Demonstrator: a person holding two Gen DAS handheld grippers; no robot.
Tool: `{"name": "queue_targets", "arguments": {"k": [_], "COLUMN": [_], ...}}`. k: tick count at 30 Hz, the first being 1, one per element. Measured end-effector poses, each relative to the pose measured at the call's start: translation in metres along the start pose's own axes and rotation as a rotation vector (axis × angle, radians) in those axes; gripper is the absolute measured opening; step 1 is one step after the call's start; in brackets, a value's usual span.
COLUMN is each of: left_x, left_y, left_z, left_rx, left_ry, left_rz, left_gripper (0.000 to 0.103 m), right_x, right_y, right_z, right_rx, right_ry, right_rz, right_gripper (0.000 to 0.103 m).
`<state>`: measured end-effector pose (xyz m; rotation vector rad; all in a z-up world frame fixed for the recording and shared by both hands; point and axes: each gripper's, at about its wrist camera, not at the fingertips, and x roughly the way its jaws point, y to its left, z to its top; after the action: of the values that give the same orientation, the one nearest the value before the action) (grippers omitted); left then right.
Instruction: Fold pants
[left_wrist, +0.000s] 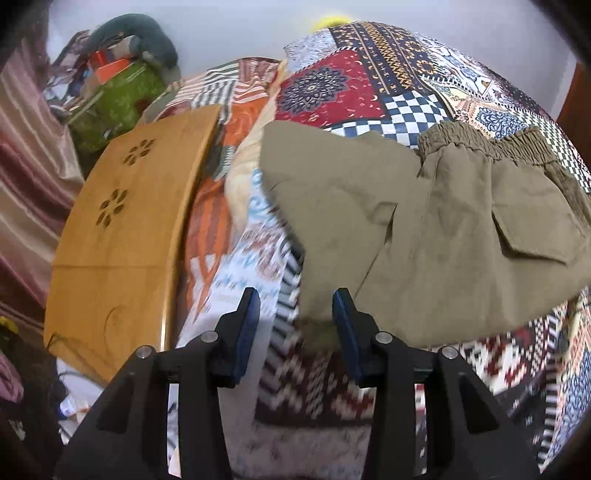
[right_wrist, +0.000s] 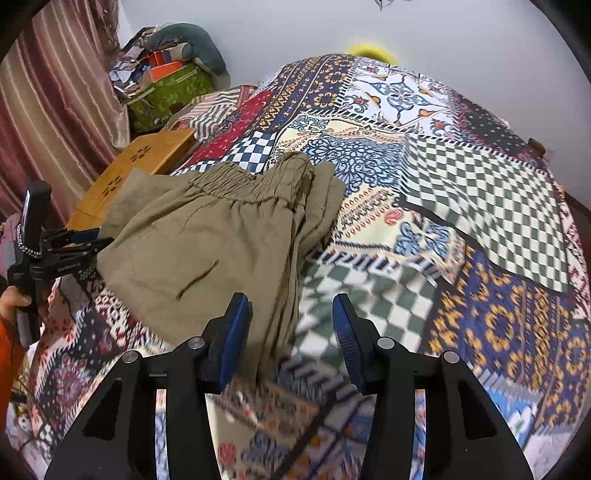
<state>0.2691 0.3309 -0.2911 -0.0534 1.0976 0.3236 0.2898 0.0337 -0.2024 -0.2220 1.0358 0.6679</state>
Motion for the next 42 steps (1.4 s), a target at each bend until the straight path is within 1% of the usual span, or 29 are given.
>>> {"name": "queue_targets", "arguments": {"k": [4,7,12,18,22,24,27,29,31,36,38,42], "left_x": [-0.022,-0.049,-0.124,-0.231,-0.294,-0.32,-0.351,-0.368,-0.386,-0.42,-0.429,-0.44], "left_y": [-0.002,-0.006,-0.023,-0.046,-0.06,-0.066,-0.074,-0.078,-0.083,-0.093,-0.097,-0.103], "left_z": [-0.009,-0.011,-0.012,-0.02,-0.034,-0.043,-0.056,-0.065,-0.078,-0.105,-0.114,-0.129], "left_rx": [-0.005,-0.022,-0.027,-0.025,-0.035,-0.043,-0.051,-0.052,-0.055,-0.059,-0.054,-0.052], "left_ry": [0.009,-0.021,-0.162,-0.372,-0.508,-0.567,-0.633,-0.675,-0.72,-0.812,-0.839,-0.869], "left_rz": [0.018,-0.014,-0.037,-0.094,-0.089,-0.107,-0.133,-0.139,-0.162,-0.175,-0.174,-0.184], "left_gripper": [0.042,0.042,0.042,0.043,0.05,0.051,0.053,0.054,0.055,0.064,0.072,0.077], "right_x": [-0.021,-0.041,-0.088,-0.155,-0.194,-0.209,-0.235,-0.25,-0.261,-0.282,-0.286,-0.291], "right_y": [0.005,0.012,0.027,0.048,0.066,0.074,0.089,0.098,0.103,0.113,0.118,0.127], "right_z": [-0.005,-0.004,-0.001,0.0,-0.006,-0.01,-0.021,-0.028,-0.034,-0.052,-0.058,-0.069], "right_rx": [-0.004,-0.013,-0.05,-0.077,-0.109,-0.127,-0.154,-0.168,-0.169,-0.149,-0.151,-0.153], "right_ry": [-0.017,-0.057,-0.166,-0.339,-0.445,-0.49,-0.561,-0.603,-0.633,-0.701,-0.718,-0.745], "right_rz": [-0.003,-0.003,-0.007,0.03,0.039,0.039,0.054,0.065,0.074,0.126,0.132,0.104], "right_gripper": [0.044,0.044,0.044,0.044,0.044,0.044,0.044,0.045,0.045,0.046,0.051,0.062]}}
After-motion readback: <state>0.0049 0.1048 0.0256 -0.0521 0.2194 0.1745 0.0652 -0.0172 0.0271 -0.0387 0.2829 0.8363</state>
